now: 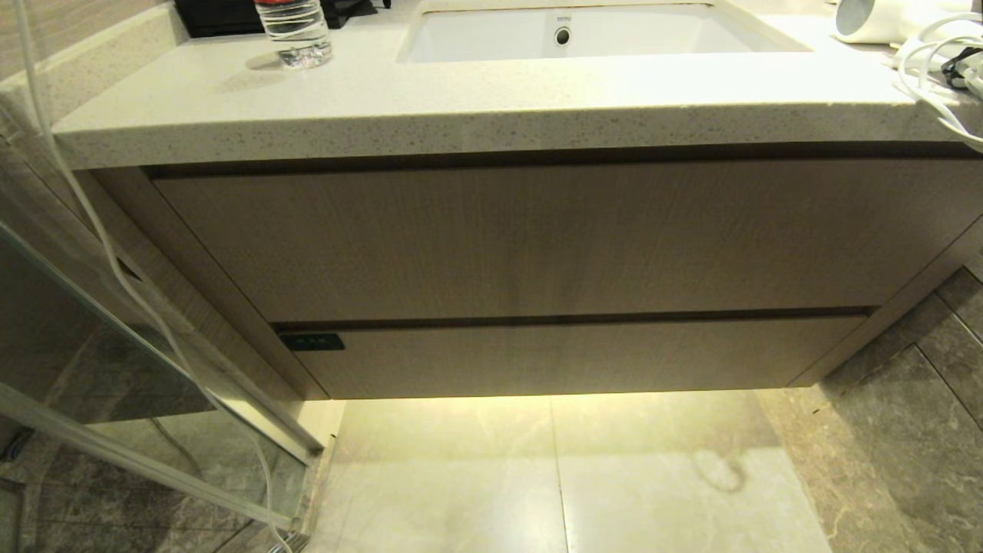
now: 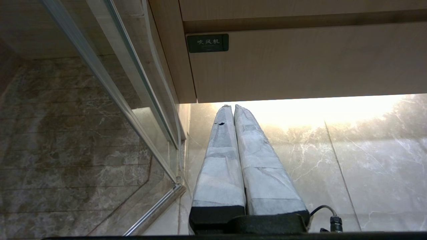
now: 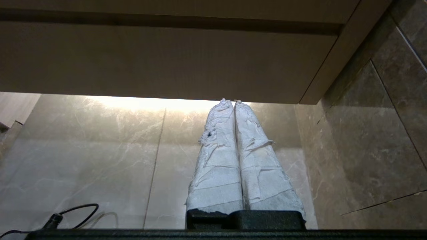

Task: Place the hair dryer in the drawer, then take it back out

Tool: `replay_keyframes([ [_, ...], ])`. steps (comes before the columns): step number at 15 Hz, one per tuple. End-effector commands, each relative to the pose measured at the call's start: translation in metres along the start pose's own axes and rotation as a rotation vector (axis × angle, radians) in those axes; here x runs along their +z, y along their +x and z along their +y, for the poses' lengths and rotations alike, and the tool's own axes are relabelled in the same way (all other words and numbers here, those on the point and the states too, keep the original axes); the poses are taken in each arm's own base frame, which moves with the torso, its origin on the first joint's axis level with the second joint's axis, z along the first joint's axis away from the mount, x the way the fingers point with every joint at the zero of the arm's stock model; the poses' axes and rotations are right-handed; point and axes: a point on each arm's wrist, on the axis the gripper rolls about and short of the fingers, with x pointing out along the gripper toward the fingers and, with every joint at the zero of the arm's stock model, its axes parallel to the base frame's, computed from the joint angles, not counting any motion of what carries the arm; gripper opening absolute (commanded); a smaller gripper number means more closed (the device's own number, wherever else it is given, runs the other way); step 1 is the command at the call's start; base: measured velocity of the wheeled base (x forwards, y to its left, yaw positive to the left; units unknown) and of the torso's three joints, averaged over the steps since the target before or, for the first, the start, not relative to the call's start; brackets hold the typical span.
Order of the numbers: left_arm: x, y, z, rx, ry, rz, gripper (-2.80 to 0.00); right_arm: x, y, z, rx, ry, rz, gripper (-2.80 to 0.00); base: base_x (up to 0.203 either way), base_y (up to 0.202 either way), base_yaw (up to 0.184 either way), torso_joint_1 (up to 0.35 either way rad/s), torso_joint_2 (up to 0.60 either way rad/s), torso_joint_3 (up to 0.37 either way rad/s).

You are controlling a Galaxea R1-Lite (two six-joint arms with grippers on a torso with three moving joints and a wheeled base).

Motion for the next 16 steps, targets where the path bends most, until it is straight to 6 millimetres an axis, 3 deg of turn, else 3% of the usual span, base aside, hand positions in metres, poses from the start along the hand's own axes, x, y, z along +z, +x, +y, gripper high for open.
replay_keyframes([
  [1,0.0001,0.0,0.0,0.0,-0.006,-0.001,-2.8,-0.0043,0.0,0.0002,-0.002,0.053,0.036,-2.8,0.0,0.0,0.0,0.0,0.0,0.0],
  [16,0.0001,0.0,0.0,0.0,-0.008,-0.001,-2.8,-0.0042,0.0,0.0002,-0.003,0.072,0.04,-2.8,0.0,0.0,0.0,0.0,0.0,0.0],
])
